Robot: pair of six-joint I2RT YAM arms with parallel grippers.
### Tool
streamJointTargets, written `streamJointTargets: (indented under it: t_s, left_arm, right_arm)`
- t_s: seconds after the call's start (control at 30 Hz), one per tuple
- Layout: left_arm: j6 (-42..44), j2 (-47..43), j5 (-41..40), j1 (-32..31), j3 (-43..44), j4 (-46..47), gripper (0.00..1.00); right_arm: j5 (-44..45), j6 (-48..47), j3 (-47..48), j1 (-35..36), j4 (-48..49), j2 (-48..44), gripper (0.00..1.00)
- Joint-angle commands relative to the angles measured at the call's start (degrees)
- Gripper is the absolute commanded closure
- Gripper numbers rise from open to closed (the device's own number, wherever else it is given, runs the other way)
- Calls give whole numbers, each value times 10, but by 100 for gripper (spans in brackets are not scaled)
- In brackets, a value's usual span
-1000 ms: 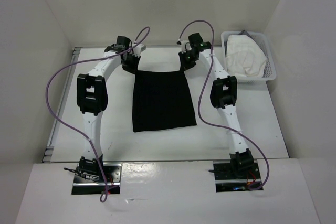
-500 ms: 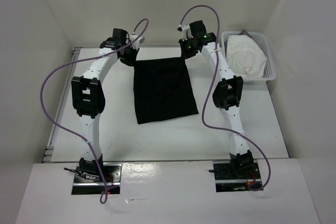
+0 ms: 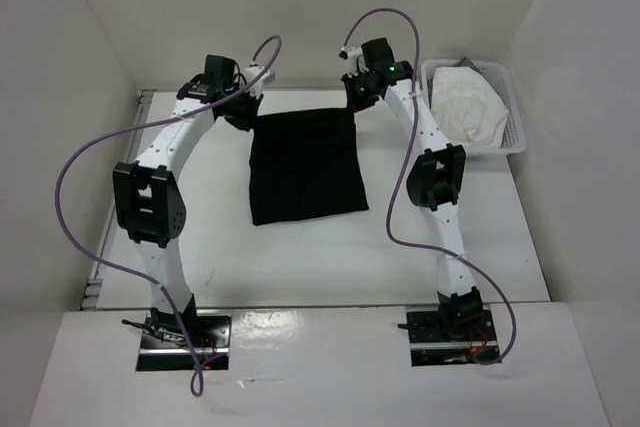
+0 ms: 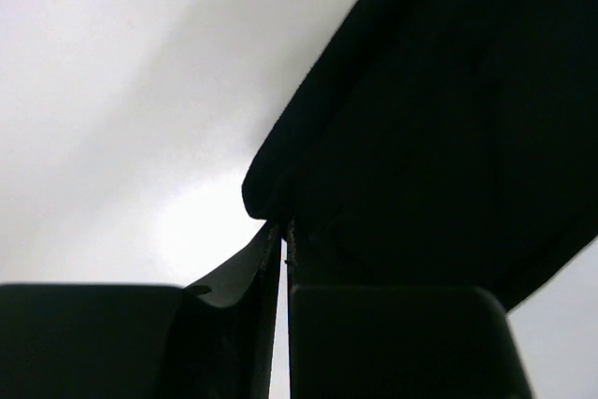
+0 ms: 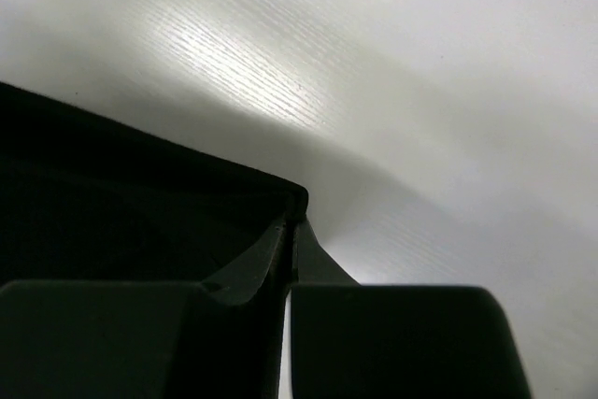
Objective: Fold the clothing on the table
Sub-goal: Fold the skirt
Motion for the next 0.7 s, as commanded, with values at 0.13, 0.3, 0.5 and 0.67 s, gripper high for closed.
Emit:
streamJointTargets:
  t_s: [0.13, 0.3, 0.5, 0.67]
  left_arm:
    - [25, -75, -8, 0, -110, 13, 94]
    - [25, -95, -25, 0, -155, 23, 94]
    - [25, -118, -31, 0, -168, 10, 94]
    - [25, -131, -31, 0, -168, -14, 94]
  right_arm:
    - [-1, -21, -37, -9, -9, -84, 100]
    - [-13, -41, -67, -9, -22, -111, 100]
    - [-13, -65, -89, -9, -49, -127, 100]
    - [-8, -76, -123, -9, -70, -149, 100]
